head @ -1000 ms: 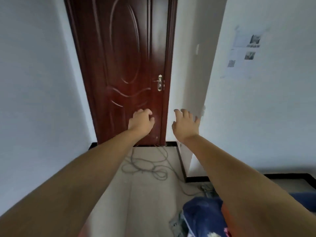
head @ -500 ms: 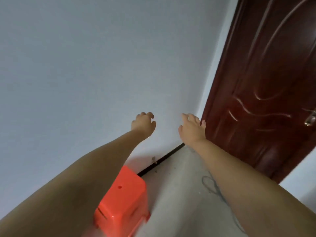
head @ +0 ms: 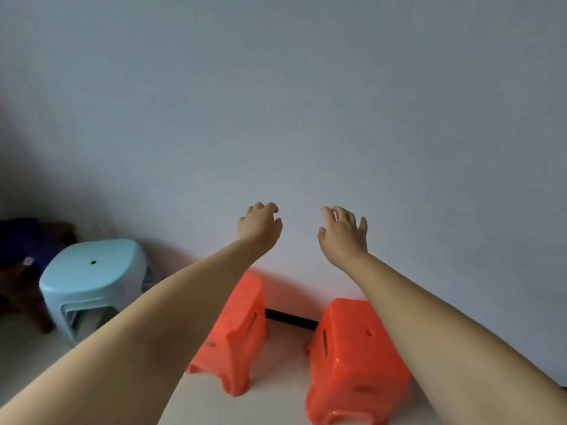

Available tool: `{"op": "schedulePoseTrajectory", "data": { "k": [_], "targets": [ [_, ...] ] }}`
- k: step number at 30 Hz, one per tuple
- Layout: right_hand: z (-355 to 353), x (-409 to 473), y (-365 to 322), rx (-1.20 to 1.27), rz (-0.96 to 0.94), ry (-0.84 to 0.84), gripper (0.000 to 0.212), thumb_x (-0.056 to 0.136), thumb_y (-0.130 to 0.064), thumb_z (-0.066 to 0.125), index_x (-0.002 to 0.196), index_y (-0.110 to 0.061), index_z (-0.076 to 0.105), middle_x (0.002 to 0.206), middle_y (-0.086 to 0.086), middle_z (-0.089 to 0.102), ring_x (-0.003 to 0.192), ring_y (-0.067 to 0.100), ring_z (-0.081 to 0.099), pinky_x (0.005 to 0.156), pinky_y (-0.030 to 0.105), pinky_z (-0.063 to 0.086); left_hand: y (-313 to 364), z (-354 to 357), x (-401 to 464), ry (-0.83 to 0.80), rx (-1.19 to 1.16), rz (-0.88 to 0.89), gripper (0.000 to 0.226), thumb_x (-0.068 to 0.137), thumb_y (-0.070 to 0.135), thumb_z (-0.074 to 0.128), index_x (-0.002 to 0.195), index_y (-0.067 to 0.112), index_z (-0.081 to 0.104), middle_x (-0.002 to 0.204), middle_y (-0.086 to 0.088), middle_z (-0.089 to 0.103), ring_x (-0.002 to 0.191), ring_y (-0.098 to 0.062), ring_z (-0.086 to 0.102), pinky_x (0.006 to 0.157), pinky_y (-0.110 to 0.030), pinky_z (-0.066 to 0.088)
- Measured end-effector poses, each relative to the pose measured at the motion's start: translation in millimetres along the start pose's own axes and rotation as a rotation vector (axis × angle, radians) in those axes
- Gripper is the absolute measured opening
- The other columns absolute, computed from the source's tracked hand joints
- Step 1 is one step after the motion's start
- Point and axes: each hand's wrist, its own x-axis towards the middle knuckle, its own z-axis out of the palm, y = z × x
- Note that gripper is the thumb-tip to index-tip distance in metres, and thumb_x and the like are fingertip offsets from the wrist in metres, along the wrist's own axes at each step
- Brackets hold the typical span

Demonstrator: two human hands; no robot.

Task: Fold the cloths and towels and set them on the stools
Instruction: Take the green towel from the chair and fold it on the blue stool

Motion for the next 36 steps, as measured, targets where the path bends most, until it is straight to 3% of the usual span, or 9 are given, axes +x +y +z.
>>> {"op": "schedulePoseTrajectory", "data": {
  "k": [6, 16, 20, 28, 36],
  "targets": [
    [19.0, 25.9, -162.8, 0.077, -0.264, -0.011, 0.044, 0.097, -0.023, 0.035, 0.141, -0.016, 0.03, 0.146, 0.006, 0.031, 0.136, 0.026, 0.027, 0.114, 0.055, 0.013, -147.3, -92.1, -17.3, 0.134, 0.06, -0.249, 0.036, 0.096, 0.024, 0.041, 0.13, 0.016, 0.049, 0.13, -0.009, 0.051, 0.124, -0.027, 0.043, 0.097, -0.039, 0.037],
    [58.9, 45.0, -428.5, 0.176, -0.42, -0.086, 0.046, 0.097, -0.02, 0.032, 0.142, -0.017, 0.027, 0.149, 0.008, 0.026, 0.137, 0.028, 0.027, 0.115, 0.056, 0.012, -380.1, -227.0, -55.3, 0.242, 0.182, -0.419, 0.03, 0.095, 0.024, 0.041, 0.121, 0.013, 0.054, 0.121, -0.011, 0.054, 0.114, -0.031, 0.046, 0.089, -0.042, 0.04],
    [66.8, 49.1, -529.0, 0.179, -0.511, -0.111, 0.046, 0.098, -0.023, 0.031, 0.143, -0.018, 0.025, 0.147, 0.007, 0.027, 0.135, 0.027, 0.029, 0.115, 0.056, 0.013, -463.5, -282.0, -67.2, 0.305, 0.18, -0.529, 0.033, 0.096, 0.026, 0.041, 0.126, 0.015, 0.052, 0.124, -0.011, 0.053, 0.118, -0.03, 0.045, 0.094, -0.043, 0.039],
    [91.1, 89.8, -674.0, 0.175, -0.652, -0.111, 0.045, 0.097, -0.025, 0.034, 0.142, -0.02, 0.028, 0.149, 0.005, 0.028, 0.134, 0.028, 0.032, 0.113, 0.056, 0.017, -586.9, -328.6, -67.6, 0.358, 0.156, -0.683, 0.036, 0.096, 0.027, 0.04, 0.13, 0.018, 0.05, 0.128, -0.008, 0.052, 0.122, -0.028, 0.045, 0.097, -0.043, 0.04],
    [116.6, 187.7, -819.3, 0.213, -0.756, -0.091, 0.047, 0.098, -0.027, 0.034, 0.144, -0.022, 0.025, 0.152, 0.005, 0.025, 0.137, 0.028, 0.03, 0.115, 0.055, 0.014, -711.4, -396.4, 7.7, 0.463, 0.163, -0.746, 0.033, 0.094, 0.027, 0.043, 0.123, 0.018, 0.054, 0.125, -0.008, 0.053, 0.121, -0.028, 0.045, 0.099, -0.043, 0.039]
  ]
}}
